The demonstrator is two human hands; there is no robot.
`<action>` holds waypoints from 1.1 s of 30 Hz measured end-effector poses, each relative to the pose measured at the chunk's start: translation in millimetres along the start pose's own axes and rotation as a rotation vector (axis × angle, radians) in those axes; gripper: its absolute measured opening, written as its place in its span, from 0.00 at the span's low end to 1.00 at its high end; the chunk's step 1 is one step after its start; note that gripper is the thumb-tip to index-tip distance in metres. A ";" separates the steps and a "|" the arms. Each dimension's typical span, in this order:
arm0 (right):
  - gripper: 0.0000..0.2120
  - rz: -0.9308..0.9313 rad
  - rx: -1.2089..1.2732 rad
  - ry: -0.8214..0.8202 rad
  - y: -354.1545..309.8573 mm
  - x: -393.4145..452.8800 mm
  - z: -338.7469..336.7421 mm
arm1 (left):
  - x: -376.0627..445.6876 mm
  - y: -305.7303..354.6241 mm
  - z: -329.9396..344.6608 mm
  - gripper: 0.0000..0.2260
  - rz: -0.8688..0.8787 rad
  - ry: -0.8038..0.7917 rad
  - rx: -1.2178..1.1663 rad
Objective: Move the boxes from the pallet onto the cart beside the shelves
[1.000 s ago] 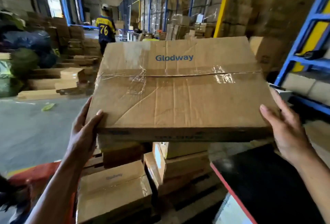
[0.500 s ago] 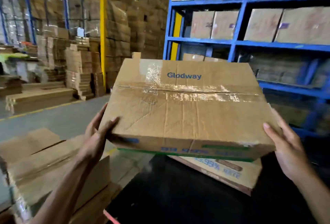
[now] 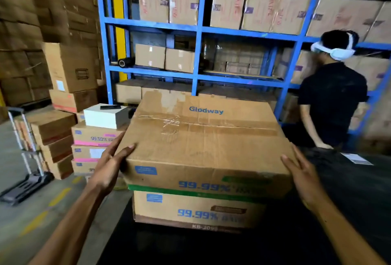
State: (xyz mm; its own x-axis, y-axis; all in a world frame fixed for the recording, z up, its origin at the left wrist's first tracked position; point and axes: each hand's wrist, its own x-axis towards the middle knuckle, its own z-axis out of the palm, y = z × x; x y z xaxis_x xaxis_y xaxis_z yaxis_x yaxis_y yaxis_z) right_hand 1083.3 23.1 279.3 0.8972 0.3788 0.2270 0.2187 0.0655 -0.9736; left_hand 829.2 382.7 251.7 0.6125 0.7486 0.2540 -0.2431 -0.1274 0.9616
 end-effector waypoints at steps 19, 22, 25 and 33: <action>0.27 0.270 -0.137 0.027 39.0 98.3 8.3 | 81.0 -48.7 26.2 0.27 -0.181 0.018 0.065; 0.28 0.306 -0.160 0.010 41.1 95.8 10.4 | 74.9 -43.6 20.1 0.28 -0.182 0.041 0.066; 0.28 0.302 -0.153 -0.011 40.2 90.4 13.9 | 71.7 -39.0 17.2 0.27 -0.184 0.048 0.093; 0.37 0.341 0.108 -0.001 55.3 64.1 10.7 | 48.9 -78.4 9.7 0.37 -0.286 0.124 -0.084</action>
State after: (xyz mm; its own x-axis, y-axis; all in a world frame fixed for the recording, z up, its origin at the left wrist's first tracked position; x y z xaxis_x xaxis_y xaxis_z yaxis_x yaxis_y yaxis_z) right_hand 1148.7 60.9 239.8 0.9113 0.3963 -0.1116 -0.1355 0.0327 -0.9902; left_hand 885.5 423.0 189.7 0.5695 0.8208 -0.0453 -0.1383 0.1499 0.9790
